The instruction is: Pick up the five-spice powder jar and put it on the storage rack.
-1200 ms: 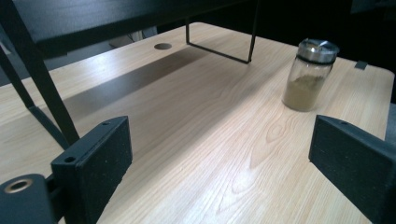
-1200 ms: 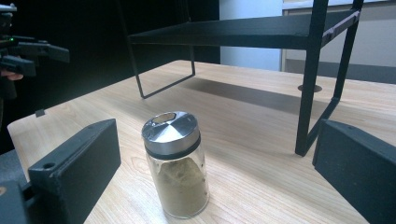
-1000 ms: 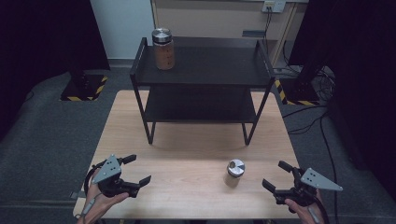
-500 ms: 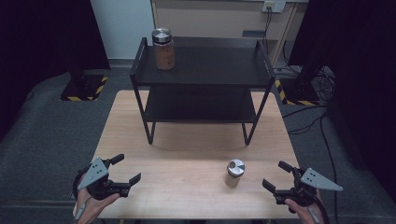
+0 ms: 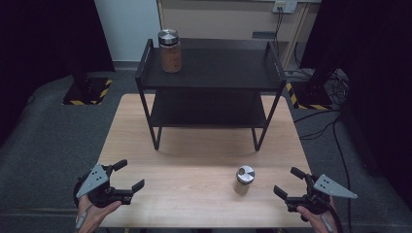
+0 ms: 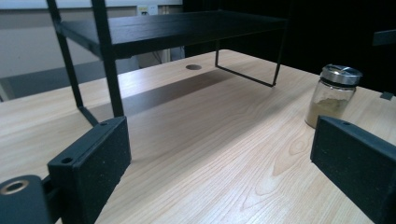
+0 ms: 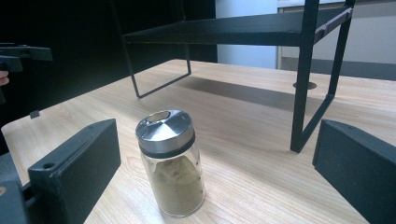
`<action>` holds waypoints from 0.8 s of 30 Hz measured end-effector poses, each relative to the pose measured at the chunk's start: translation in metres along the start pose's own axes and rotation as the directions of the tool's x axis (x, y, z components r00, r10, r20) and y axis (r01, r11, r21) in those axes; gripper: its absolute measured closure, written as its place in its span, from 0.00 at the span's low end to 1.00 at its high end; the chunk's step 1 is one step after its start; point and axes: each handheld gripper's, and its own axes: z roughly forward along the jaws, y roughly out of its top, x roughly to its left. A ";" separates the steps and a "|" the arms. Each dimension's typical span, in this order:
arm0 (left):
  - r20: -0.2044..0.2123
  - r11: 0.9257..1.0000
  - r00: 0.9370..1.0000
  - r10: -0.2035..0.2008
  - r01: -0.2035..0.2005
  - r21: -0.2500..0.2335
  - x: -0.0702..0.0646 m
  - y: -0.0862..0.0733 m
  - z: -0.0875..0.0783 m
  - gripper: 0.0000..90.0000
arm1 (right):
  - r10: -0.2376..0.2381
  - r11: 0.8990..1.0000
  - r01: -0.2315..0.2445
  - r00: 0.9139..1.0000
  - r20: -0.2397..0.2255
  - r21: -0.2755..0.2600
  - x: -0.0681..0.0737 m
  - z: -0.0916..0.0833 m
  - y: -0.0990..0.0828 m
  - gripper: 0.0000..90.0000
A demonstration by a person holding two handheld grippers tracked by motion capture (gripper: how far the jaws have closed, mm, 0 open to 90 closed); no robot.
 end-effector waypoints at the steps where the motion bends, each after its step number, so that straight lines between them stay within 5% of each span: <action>1: 0.006 1.000 1.000 0.003 -0.003 -0.001 0.000 0.000 0.000 0.04 | 0.001 1.000 -0.001 1.000 0.000 0.000 0.000 0.000 0.000 0.02; 24: -0.012 1.000 1.000 0.008 -0.008 -0.005 -0.002 -0.001 -0.002 0.04 | -0.003 1.000 0.003 1.000 0.000 0.002 -0.001 0.001 0.001 0.02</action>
